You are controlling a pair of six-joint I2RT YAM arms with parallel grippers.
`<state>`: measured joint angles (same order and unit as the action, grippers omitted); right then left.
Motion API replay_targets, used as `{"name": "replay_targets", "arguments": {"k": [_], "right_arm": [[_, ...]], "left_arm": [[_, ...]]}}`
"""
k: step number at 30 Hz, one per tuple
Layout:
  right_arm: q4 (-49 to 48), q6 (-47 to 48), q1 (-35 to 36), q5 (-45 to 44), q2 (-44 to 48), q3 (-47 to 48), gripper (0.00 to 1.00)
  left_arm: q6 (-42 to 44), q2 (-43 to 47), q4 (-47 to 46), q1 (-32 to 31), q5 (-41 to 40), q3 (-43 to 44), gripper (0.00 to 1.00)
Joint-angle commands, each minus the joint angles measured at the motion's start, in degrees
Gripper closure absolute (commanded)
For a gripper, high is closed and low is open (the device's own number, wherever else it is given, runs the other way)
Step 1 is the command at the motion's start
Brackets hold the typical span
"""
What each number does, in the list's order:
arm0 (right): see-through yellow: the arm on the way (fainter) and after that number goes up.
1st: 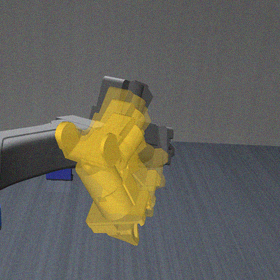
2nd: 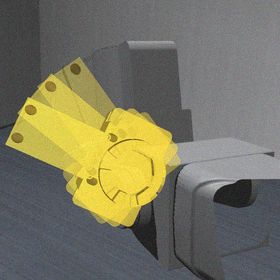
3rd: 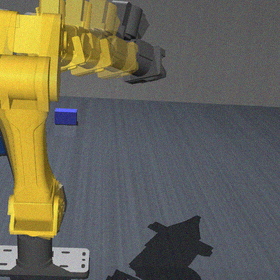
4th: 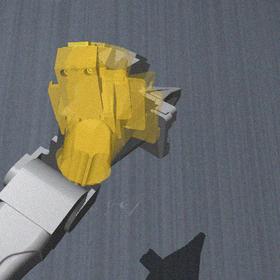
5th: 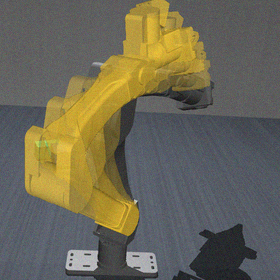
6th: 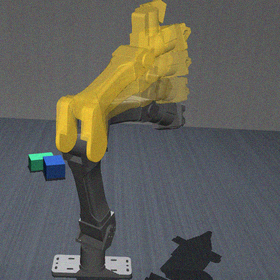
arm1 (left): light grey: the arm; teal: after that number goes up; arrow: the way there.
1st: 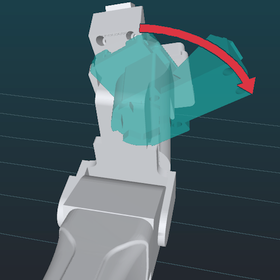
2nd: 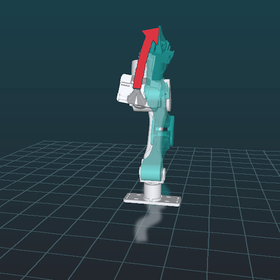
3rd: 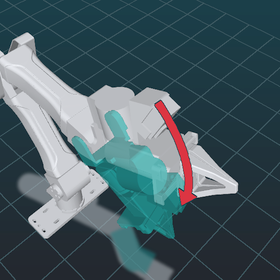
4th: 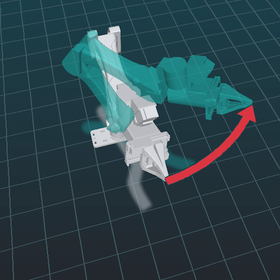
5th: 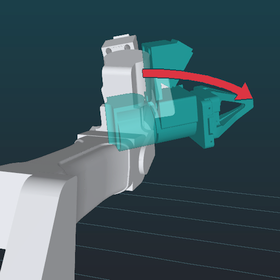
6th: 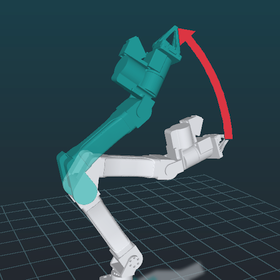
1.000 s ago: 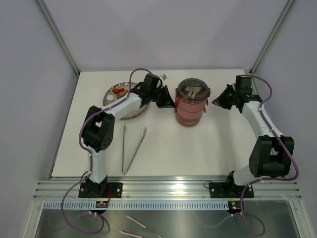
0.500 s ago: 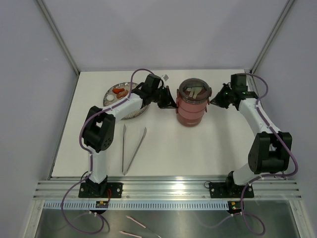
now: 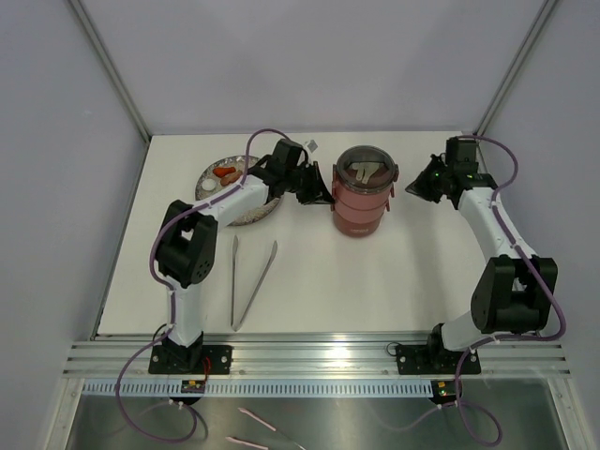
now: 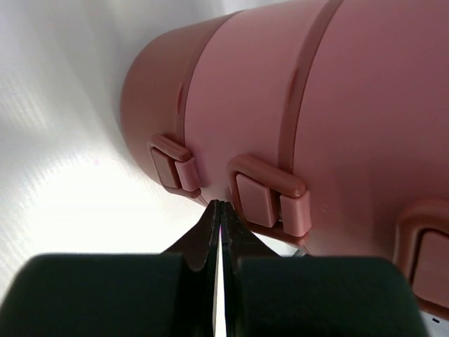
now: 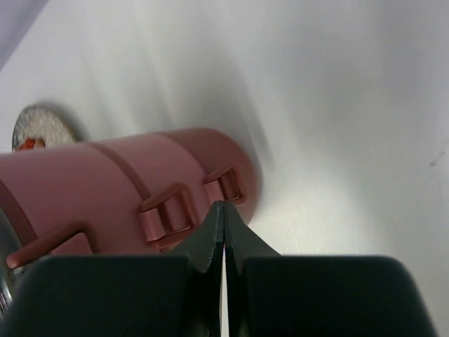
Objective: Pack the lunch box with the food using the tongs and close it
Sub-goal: Close the fastener on the packing box, then reset both arms
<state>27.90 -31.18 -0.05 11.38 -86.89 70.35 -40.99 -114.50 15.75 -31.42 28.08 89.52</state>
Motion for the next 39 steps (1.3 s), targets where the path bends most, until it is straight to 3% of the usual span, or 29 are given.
{"name": "replay_targets", "arguments": {"k": [1, 7, 10, 14, 17, 27, 33, 34, 36, 37, 38, 39], "right_arm": [[0.58, -0.29, -3.89, -2.49, 2.43, 0.93, 1.00], [-1.36, -0.90, -2.41, 1.63, -2.13, 1.90, 1.00], [-0.48, 0.32, 7.31, 1.11, -5.56, 3.48, 1.00], [-2.06, 0.86, 13.14, 2.25, -5.40, 4.10, 1.00], [-1.10, 1.73, 12.80, -0.81, -3.64, 2.87, 1.00], [1.01, 2.00, 1.73, -4.16, 4.18, -2.40, 1.00], [4.17, 2.18, -2.40, -12.05, 9.80, -4.16, 1.00], [5.14, 2.26, -2.49, -13.73, 11.20, -4.25, 0.97], [6.20, 2.44, -2.58, -16.89, 12.62, -4.34, 0.76], [7.07, 2.79, -2.58, -17.52, 14.10, -4.25, 0.63], [7.52, 2.96, -2.58, -18.92, 14.64, -4.17, 0.38], [7.87, 3.14, -2.58, -19.63, 15.26, -4.16, 0.28]], "left_arm": [[-0.23, 0.77, -5.11, -1.28, 3.04, 2.68, 1.00], [-0.32, 0.86, -5.11, -1.28, 3.04, 2.59, 1.00], [-0.40, 0.59, -5.03, -1.28, 3.04, 3.12, 1.00], [-0.32, 0.24, -4.76, -1.28, 2.86, 3.47, 1.00], [-0.05, 0.24, -4.59, -1.36, 3.04, 3.65, 1.00], [1.44, 1.29, -2.83, -1.10, 2.60, 3.91, 1.00], [5.65, 7.61, 1.82, -0.14, -0.29, 1.37, 1.00], [7.14, 10.15, 3.48, 0.13, -1.87, -0.29, 1.00], [9.42, 12.62, 5.34, 1.27, -4.24, -1.97, 1.00], [10.22, 13.94, 7.09, 1.71, -5.13, -3.98, 1.00], [10.93, 16.47, 7.97, 2.84, -5.92, -4.95, 1.00], [11.63, 17.63, 8.77, 3.55, -7.84, -6.01, 1.00]]}}
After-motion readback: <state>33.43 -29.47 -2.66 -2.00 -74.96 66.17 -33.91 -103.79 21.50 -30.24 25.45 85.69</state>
